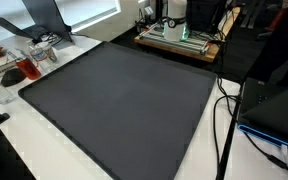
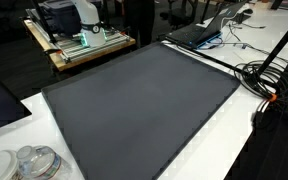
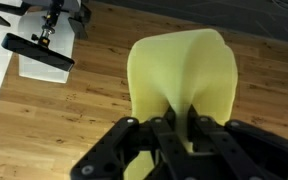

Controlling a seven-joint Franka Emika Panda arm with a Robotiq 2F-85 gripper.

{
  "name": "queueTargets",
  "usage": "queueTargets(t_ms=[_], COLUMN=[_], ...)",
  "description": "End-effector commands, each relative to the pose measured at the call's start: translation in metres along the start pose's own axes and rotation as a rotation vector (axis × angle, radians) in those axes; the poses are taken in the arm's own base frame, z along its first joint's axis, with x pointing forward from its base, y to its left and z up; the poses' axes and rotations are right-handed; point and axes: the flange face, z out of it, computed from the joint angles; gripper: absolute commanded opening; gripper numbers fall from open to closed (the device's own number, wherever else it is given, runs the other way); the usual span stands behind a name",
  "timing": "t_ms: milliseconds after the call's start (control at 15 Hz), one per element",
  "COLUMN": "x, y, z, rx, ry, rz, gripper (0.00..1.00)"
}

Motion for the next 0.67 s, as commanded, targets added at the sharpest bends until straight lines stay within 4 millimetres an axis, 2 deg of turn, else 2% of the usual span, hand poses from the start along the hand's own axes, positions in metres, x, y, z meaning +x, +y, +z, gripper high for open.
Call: queueTargets(t_ms=[0,133,200,267,600], x=[0.015,0.019,0.019,0.02,0.019], y=[0.008,0.009,0.012,0.012,0.015], z=[-0.018,-0.023,-0.024,-0.025,-0.03], rx=[-0.026,-0.029,-0.039,-0.037,-0.055], ry=[0.048,0.053,0.052,0.051,0.056], rz=[-0.013,-0.009,0.0,0.001,-0.01], gripper=[0.02,0.02,0.34,0.35,0.7])
